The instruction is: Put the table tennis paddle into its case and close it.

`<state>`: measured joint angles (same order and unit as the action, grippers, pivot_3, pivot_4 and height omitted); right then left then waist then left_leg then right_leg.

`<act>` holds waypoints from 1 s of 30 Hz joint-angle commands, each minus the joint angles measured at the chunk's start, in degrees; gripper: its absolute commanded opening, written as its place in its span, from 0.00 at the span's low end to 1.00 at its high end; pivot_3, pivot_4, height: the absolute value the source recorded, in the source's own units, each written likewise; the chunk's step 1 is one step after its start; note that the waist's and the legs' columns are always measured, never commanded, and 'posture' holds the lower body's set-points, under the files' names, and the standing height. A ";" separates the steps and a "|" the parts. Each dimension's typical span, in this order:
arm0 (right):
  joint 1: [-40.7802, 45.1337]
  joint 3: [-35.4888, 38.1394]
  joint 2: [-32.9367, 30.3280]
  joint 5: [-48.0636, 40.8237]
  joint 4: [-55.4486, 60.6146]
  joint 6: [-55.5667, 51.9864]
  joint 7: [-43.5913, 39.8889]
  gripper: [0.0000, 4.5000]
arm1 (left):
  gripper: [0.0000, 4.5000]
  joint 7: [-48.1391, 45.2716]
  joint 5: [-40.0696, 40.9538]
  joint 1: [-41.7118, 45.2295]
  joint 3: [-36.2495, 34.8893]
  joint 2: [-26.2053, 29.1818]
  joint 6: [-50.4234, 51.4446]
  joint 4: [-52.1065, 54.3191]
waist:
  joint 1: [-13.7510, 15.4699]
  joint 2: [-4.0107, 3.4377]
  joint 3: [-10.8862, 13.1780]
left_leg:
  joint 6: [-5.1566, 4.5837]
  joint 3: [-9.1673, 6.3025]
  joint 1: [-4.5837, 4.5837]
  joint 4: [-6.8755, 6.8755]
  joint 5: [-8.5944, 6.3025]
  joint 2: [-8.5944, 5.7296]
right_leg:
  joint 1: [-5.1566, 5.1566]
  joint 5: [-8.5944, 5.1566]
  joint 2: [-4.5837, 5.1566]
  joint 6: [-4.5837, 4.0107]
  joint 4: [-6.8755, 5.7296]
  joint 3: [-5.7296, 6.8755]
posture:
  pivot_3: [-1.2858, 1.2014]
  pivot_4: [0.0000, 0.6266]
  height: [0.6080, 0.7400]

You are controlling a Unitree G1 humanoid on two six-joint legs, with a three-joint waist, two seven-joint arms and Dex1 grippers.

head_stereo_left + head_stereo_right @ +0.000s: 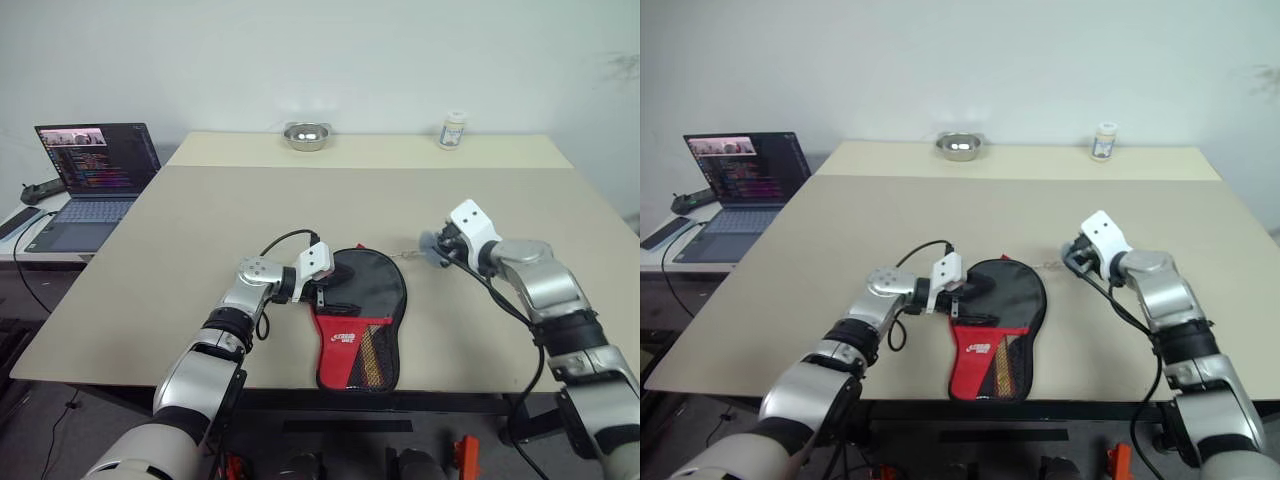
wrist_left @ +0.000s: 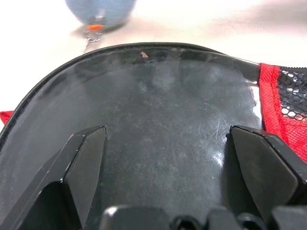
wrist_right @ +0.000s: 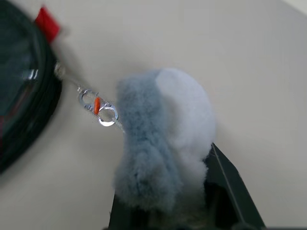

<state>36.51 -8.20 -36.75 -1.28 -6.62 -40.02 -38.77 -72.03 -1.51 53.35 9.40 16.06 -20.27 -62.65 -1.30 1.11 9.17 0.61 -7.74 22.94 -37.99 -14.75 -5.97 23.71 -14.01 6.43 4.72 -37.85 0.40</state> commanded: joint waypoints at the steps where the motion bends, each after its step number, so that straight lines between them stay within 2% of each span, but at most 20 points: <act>1: -5.23 0.69 -5.58 -0.68 13.04 -5.15 -3.45 0.08 | 1.00 0.70 -2.66 -0.22 1.74 -0.32 0.03 -2.53 | 0.11 -0.02 -0.01 | -0.07 -0.05 -0.02 0.00 -0.04 -0.03 | -0.05 -0.01 0.03 0.01 0.01 0.04 | 0.52 0.24 1.00; 10: -21.43 1.21 -14.55 -10.06 43.33 -19.87 -10.16 0.07 | 1.00 1.52 -3.58 0.97 1.86 -1.42 -0.72 -4.72 | 0.46 0.03 -0.04 | -0.21 -0.18 -0.23 -0.01 -0.10 -0.18 | -0.44 -0.08 0.24 0.15 0.10 0.20 | 0.52 0.24 1.00; 13: -24.98 1.60 -16.06 -13.60 50.03 -23.15 -10.84 0.07 | 1.00 1.93 -3.87 1.29 1.97 -1.86 -0.96 -5.29 | 1.03 0.07 -0.06 | -0.26 -0.17 -0.22 -0.04 -0.13 -0.20 | -0.47 -0.11 0.27 0.20 0.14 0.21 | 0.52 0.24 1.00; 23: -34.71 6.36 -19.71 -20.90 59.05 -27.74 -10.61 0.07 | 1.00 3.02 -5.17 2.78 2.36 -3.79 -1.16 -7.22 | 2.15 0.14 -0.11 | -0.37 -0.14 -0.20 -0.06 -0.19 -0.28 | -0.54 -0.19 0.39 0.33 0.19 0.27 | 0.52 0.24 1.00; 30: -43.16 12.26 -18.99 -26.24 66.05 -31.94 -9.47 0.07 | 1.00 4.81 -6.78 4.25 2.85 -6.65 -1.09 -9.05 | 2.95 0.17 -0.21 | -0.58 -0.12 -0.14 -0.07 -0.33 -0.37 | -0.72 -0.24 0.52 0.46 0.61 0.37 | 0.52 0.24 1.00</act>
<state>-4.45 3.76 -55.58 -23.56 56.03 -69.86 -46.69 -68.38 -5.24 58.12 9.80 10.30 -21.71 -69.87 1.65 1.28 8.96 0.03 -7.87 22.78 -38.07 -15.08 -6.35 22.92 -14.25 6.96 5.22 -37.14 0.78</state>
